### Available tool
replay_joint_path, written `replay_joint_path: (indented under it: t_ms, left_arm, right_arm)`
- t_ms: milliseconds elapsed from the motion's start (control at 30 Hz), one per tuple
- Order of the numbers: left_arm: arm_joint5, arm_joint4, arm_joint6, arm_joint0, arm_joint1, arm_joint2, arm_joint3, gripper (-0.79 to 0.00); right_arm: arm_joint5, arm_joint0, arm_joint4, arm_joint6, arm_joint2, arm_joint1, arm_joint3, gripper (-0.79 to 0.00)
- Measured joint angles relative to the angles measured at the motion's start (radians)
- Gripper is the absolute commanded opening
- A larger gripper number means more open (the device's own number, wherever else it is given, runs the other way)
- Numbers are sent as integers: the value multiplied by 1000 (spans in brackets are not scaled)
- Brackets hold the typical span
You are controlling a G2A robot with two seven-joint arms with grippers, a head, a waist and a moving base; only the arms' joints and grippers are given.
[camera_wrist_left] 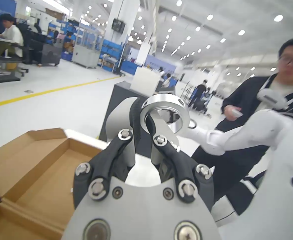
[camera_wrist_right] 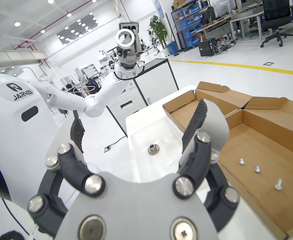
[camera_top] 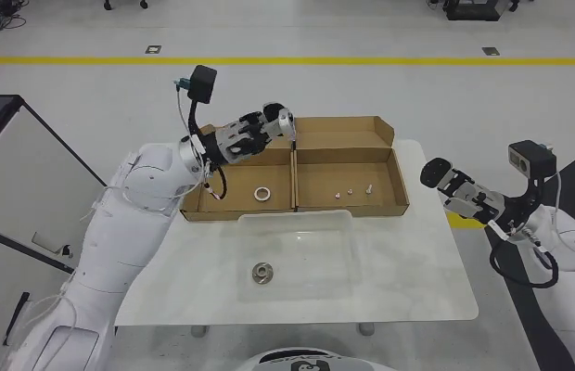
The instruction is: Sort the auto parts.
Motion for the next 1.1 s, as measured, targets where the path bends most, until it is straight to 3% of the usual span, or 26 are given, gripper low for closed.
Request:
replay_joint_path:
  t_ms: [367, 733, 967, 1100]
  left_arm:
    - [155, 394, -43, -82, -25, 147, 83, -785]
    - [270, 709, -54, -188, -47, 226, 249, -785]
    - [310, 813, -72, -207, -49, 228, 287, -785]
    - [308, 744, -69, -188, -51, 209, 285, -785]
  right_arm:
    - [0, 0, 0, 0, 0, 0, 0, 0]
    - [0, 0, 0, 0, 0, 0, 0, 0]
    - [0, 0, 0, 0, 0, 0, 0, 0]
    - [0, 0, 0, 0, 0, 0, 0, 0]
